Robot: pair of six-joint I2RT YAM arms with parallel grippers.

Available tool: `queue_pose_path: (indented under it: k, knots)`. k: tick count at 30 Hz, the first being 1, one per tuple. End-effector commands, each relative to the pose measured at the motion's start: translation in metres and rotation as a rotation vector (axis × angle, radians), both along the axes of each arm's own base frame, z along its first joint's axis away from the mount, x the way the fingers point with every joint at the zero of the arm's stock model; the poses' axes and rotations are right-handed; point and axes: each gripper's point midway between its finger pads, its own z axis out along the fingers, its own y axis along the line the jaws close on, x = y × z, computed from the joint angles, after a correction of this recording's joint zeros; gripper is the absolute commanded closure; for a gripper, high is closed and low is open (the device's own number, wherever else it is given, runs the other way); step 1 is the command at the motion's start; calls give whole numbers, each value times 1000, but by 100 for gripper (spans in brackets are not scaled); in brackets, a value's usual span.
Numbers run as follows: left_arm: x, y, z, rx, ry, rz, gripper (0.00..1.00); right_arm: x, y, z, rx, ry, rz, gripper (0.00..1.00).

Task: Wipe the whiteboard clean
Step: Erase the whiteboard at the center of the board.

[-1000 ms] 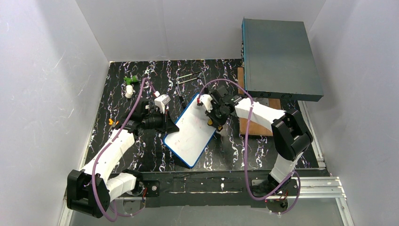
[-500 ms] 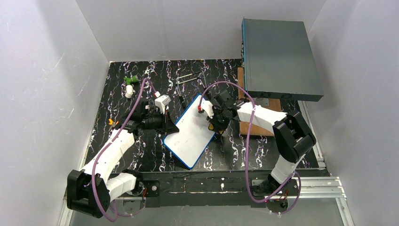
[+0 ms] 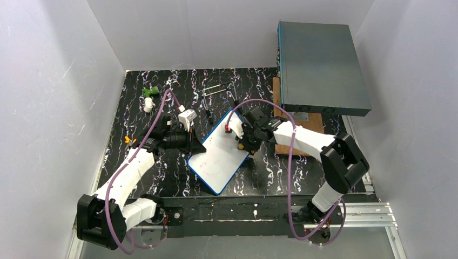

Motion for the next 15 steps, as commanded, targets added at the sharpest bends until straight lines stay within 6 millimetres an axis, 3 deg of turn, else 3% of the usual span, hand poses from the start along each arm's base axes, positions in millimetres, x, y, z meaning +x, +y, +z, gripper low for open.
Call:
queue_pose_path:
  k: [1,5,15]
  knots:
    - [-7,6,-18,66,-41,-66,100,39,21,46,145,-218,-84,99]
    - [-7,6,-19,64,-36,-64,100,34,11,25,67,-192,-52,99]
    - [-6,5,-17,56,-35,-64,100,-33,-26,-29,-147,-43,158,99]
